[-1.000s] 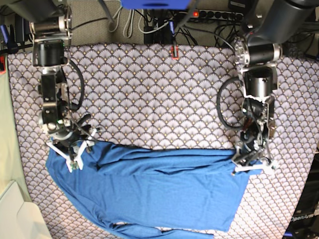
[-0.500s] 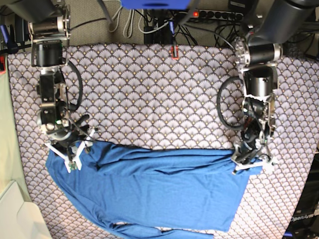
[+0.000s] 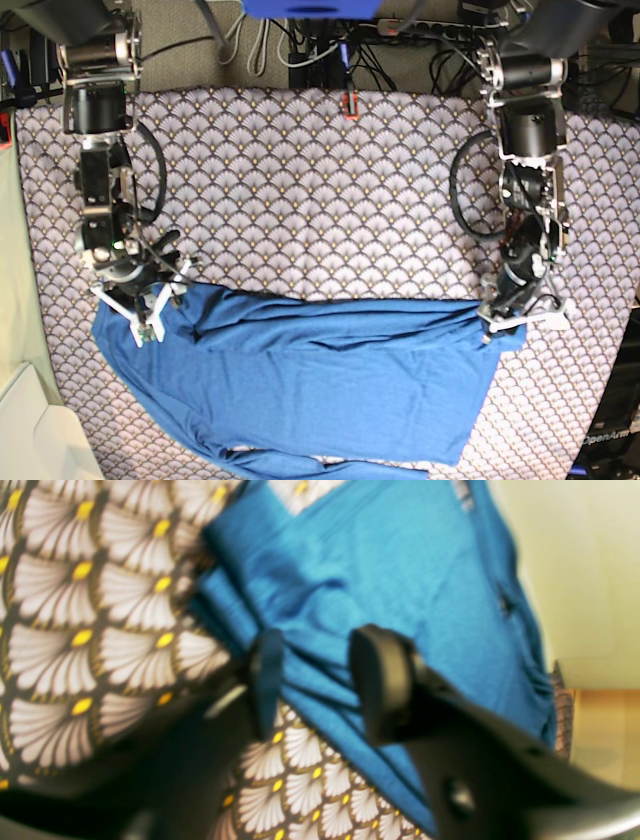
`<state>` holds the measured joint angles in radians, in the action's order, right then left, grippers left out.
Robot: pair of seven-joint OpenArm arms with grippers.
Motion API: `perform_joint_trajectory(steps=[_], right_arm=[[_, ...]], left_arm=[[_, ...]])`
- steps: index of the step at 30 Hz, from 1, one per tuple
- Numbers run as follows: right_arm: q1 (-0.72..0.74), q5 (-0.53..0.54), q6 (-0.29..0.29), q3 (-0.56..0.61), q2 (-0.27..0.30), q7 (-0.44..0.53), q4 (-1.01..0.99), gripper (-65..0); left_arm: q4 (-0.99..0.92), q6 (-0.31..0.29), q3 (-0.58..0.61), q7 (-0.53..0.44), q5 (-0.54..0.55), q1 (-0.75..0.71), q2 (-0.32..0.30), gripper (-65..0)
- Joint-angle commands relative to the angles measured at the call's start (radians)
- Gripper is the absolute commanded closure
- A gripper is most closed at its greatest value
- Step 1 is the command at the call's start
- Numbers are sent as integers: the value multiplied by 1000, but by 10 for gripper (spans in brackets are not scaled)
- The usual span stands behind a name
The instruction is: Fold the T-shirt properly
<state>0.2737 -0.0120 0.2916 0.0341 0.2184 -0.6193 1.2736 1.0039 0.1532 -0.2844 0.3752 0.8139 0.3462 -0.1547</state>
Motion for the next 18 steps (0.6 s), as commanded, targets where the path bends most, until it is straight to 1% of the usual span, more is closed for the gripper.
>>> perform_joint_trajectory(steps=[1, 4, 7, 11, 14, 18], right_arm=[[28, 5, -1, -1, 8, 22, 15, -335], [28, 5, -1, -1, 8, 22, 15, -334], [28, 5, -1, -3, 8, 22, 15, -333], [28, 5, -1, -3, 8, 22, 15, -333], [28, 5, -1, -3, 9, 22, 13, -333], [28, 5, -1, -3, 9, 22, 13, -334]], left_arm=[[14, -11, -2, -18, 15, 27, -12, -319], [10, -11, -2, -18, 15, 27, -12, -382], [7, -11, -2, -20, 15, 30, -12, -414], [-40, -11, -52, -20, 17, 34, -7, -415], [-75, -19, -109, -20, 11, 40, 14, -417], [-98, -20, -120, -20, 15, 54, 16, -417]])
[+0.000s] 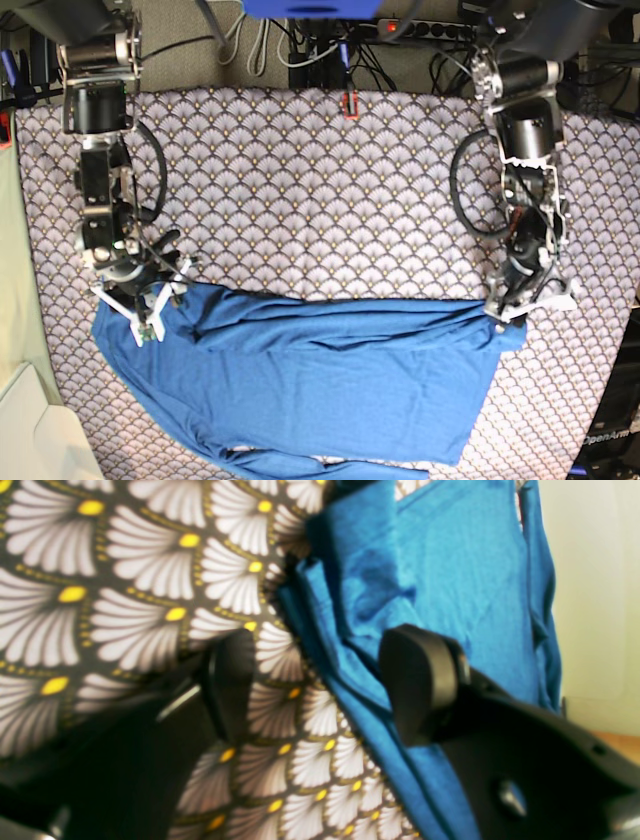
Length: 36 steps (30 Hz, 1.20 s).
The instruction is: Fold the T-shirt properly
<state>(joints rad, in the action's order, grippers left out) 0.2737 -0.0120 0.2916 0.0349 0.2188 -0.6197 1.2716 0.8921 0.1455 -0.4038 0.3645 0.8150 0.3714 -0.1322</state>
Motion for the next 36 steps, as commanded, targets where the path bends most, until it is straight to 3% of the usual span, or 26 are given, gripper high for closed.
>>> perform_joint_trajectory(steps=[1, 36], right_arm=[[28, 5, -1, -2, 9, 22, 15, -334], [28, 5, -1, -2, 9, 24, 13, -335]], left_arm=[[19, -13, -4, -9, 16, 28, -7, -417], [28, -13, 1, -8, 43, 70, -4, -417]])
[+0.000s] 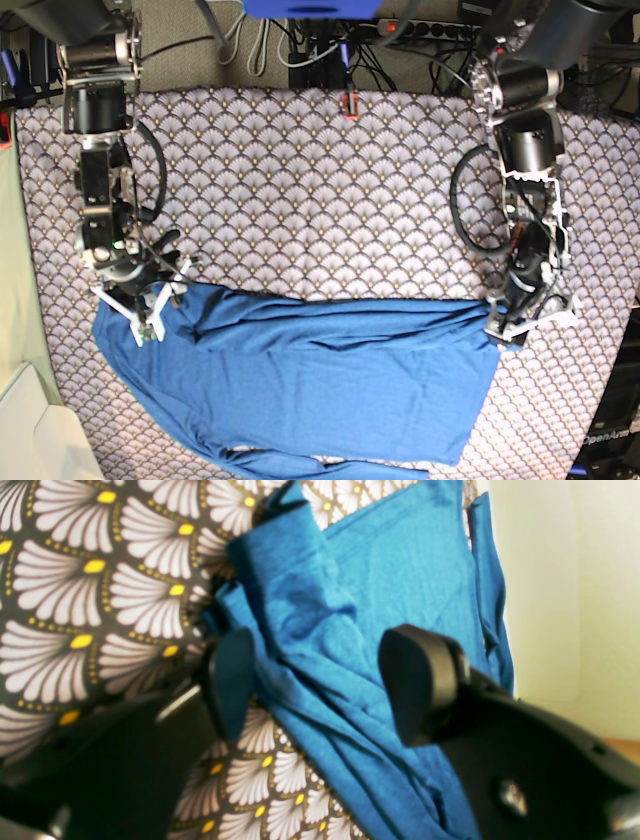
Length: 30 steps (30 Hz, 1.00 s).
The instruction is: Fold the T-shirt properly
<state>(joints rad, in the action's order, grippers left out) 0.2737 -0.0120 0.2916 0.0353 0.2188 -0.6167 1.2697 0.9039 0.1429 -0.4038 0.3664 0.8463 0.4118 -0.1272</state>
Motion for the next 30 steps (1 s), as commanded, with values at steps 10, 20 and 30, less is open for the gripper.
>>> perform_joint_trajectory(steps=[10, 20, 30], right_arm=[[28, 5, -1, -2, 8, 19, 15, -335], [28, 5, -1, -2, 8, 19, 15, -335], [28, 5, -1, -1, 8, 21, 15, -335]], left_arm=[[14, -10, -4, -10, 11, 29, -9, -417], [-68, -10, 1, -89, 12, 32, -10, -417], [-50, -12, 1, -85, 23, 32, -9, -417]])
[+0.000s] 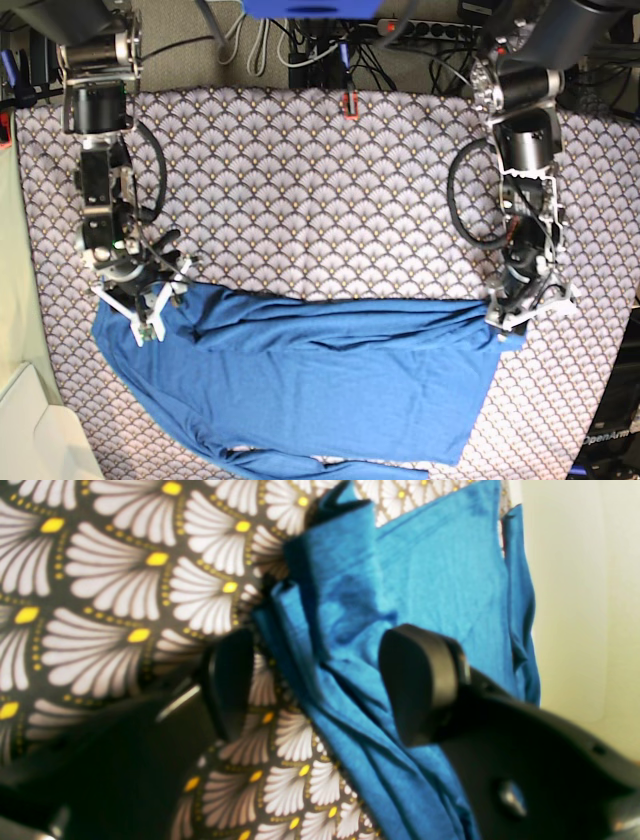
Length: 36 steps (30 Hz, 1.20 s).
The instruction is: Fold the T-shirt properly
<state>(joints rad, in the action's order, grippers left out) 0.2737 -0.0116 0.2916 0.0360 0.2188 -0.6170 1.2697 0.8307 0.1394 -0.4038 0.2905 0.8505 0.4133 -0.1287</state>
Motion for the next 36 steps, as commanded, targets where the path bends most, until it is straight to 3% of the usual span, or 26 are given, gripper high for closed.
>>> perform_joint_trajectory(steps=[1, 22, 32, 34, 36], right_arm=[[28, 5, -1, -2, 8, 21, 15, -335], [28, 5, -1, -2, 8, 19, 15, -335], [8, 5, -1, -2, 9, 19, 17, -334], [8, 5, -1, -2, 12, 19, 17, -333], [8, 5, -1, -3, 14, 19, 17, -333]], left_arm=[[31, -8, 1, -9, 19, 29, -7, -417], [28, -8, 3, -14, 6, 51, -7, -417], [-64, -10, 3, -15, 11, 85, -7, -415], [-60, -10, 3, -15, 16, 85, -7, -393], [-58, -10, 3, -15, 16, 85, -7, -315]])
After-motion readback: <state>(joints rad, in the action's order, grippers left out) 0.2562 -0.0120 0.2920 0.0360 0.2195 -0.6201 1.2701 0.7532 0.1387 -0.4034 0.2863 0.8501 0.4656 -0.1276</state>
